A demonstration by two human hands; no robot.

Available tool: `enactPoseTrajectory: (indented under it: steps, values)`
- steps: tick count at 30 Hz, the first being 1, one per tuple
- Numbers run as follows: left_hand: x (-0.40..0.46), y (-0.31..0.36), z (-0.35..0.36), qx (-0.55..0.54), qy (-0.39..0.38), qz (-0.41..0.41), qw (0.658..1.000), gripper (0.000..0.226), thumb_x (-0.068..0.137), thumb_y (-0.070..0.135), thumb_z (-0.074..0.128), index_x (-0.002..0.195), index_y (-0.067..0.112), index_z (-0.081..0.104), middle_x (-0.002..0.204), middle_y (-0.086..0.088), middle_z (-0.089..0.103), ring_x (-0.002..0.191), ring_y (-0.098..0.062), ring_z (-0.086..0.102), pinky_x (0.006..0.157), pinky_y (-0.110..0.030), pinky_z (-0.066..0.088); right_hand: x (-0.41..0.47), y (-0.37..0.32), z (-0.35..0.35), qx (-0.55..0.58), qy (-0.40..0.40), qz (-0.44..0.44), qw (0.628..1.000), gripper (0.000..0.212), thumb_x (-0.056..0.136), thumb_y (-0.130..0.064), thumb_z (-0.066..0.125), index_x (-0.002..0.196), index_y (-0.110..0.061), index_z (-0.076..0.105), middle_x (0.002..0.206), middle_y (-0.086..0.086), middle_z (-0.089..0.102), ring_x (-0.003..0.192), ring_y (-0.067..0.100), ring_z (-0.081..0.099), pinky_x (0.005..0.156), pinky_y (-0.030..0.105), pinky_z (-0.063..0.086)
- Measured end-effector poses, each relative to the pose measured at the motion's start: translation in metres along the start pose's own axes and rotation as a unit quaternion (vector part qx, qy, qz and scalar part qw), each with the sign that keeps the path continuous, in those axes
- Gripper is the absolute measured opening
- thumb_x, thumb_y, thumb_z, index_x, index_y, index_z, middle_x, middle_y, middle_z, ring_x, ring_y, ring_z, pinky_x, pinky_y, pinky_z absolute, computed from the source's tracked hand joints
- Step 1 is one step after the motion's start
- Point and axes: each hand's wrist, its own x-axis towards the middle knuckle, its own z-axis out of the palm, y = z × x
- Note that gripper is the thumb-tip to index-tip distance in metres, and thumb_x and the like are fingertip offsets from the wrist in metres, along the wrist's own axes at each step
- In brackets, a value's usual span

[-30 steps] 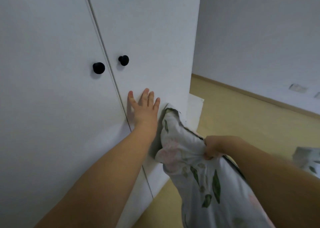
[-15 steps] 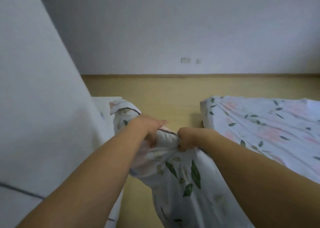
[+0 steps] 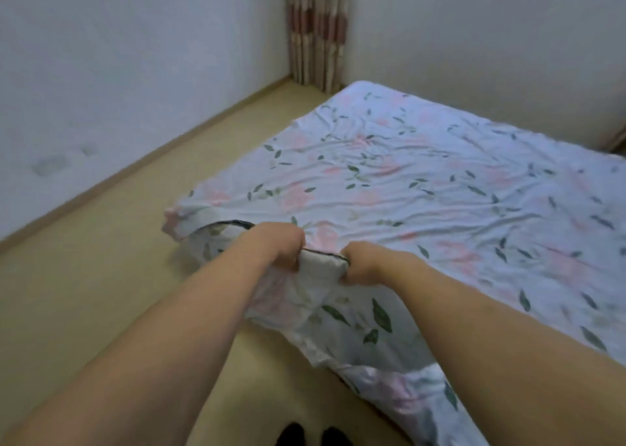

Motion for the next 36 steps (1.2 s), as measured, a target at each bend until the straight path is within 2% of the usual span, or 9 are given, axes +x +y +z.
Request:
enactPoseTrajectory:
  steps: [2,5,10,16,21,25,30,34,36]
  values:
    - [0.035,0.034,-0.022,0.053,0.005,0.082,0.995,0.016,0.079,0.027,0.069,0.092,0.016,0.069,0.09,-0.006,0.065,0.075,-0.025,0.054,0.066,-0.03,0.042,-0.025,0.035,0.002,0.059,0.04,0.077,0.994,0.022,0.079,-0.021,0.061,0.06,-0.021,0.05,0.072,0.003,0.056,0.069,0.022,0.053,0.055,0.026,0.039]
    - [0.066,0.092,-0.048,0.122,0.007,0.197,0.973,0.011,0.085,0.025,0.064,0.089,0.015,0.063,0.098,-0.009,0.066,0.077,-0.026,0.054,0.067,-0.033,0.043,-0.071,0.073,0.01,0.128,0.088,0.178,0.972,0.013,0.08,-0.021,0.06,0.07,-0.017,0.054,0.081,0.006,0.057,0.077,0.026,0.056,0.065,0.03,0.044]
    - [0.065,0.236,-0.07,0.229,0.056,0.393,0.889,0.008,0.09,0.022,0.055,0.096,0.018,0.06,0.106,-0.007,0.064,0.091,-0.028,0.059,0.068,-0.035,0.041,-0.192,0.128,0.048,0.239,0.197,0.326,0.893,0.022,0.08,-0.02,0.059,0.062,-0.02,0.047,0.075,0.005,0.055,0.074,0.025,0.055,0.059,0.03,0.04]
    - [0.016,0.404,-0.05,0.339,0.093,0.505,0.788,0.018,0.091,0.021,0.053,0.108,0.017,0.059,0.113,-0.006,0.062,0.1,-0.03,0.061,0.076,-0.037,0.047,-0.327,0.165,0.129,0.34,0.282,0.429,0.788,0.015,0.077,-0.028,0.067,0.072,-0.017,0.057,0.083,0.009,0.062,0.08,0.027,0.06,0.059,0.03,0.038]
    - [-0.016,0.527,-0.026,0.414,0.106,0.551,0.717,0.016,0.091,0.019,0.052,0.105,0.016,0.059,0.111,-0.006,0.063,0.098,-0.029,0.062,0.074,-0.037,0.047,-0.399,0.207,0.185,0.414,0.282,0.482,0.719,0.02,0.078,-0.036,0.068,0.088,-0.02,0.06,0.105,0.009,0.064,0.094,0.025,0.058,0.069,0.031,0.043]
    - [-0.013,0.588,-0.018,0.43,0.089,0.552,0.709,0.017,0.091,0.023,0.052,0.105,0.018,0.06,0.112,-0.005,0.063,0.099,-0.029,0.061,0.072,-0.036,0.044,-0.444,0.242,0.219,0.424,0.232,0.527,0.699,0.051,0.073,-0.043,0.072,0.115,-0.018,0.057,0.117,0.005,0.058,0.104,0.023,0.056,0.092,0.037,0.048]
    - [0.014,0.659,-0.026,0.465,0.062,0.542,0.697,0.025,0.09,0.025,0.054,0.112,0.017,0.061,0.116,-0.006,0.061,0.104,-0.029,0.06,0.076,-0.035,0.044,-0.462,0.294,0.253,0.424,0.237,0.554,0.676,0.066,0.066,-0.049,0.074,0.122,-0.023,0.053,0.121,0.005,0.056,0.105,0.024,0.057,0.091,0.041,0.05]
    - [0.051,0.726,-0.048,0.499,0.041,0.511,0.699,0.028,0.087,0.027,0.06,0.112,0.014,0.062,0.115,-0.006,0.061,0.102,-0.028,0.06,0.083,-0.037,0.049,-0.46,0.349,0.265,0.497,0.29,0.525,0.628,0.058,0.073,-0.044,0.068,0.125,-0.026,0.05,0.128,0.002,0.056,0.111,0.024,0.054,0.085,0.032,0.045]
    - [0.07,0.761,-0.061,0.529,0.038,0.496,0.687,0.035,0.088,0.03,0.061,0.119,0.013,0.058,0.119,-0.005,0.059,0.106,-0.028,0.059,0.087,-0.039,0.049,-0.459,0.38,0.257,0.533,0.302,0.502,0.61,0.058,0.074,-0.043,0.068,0.128,-0.029,0.051,0.13,-0.001,0.057,0.114,0.021,0.054,0.094,0.033,0.045]
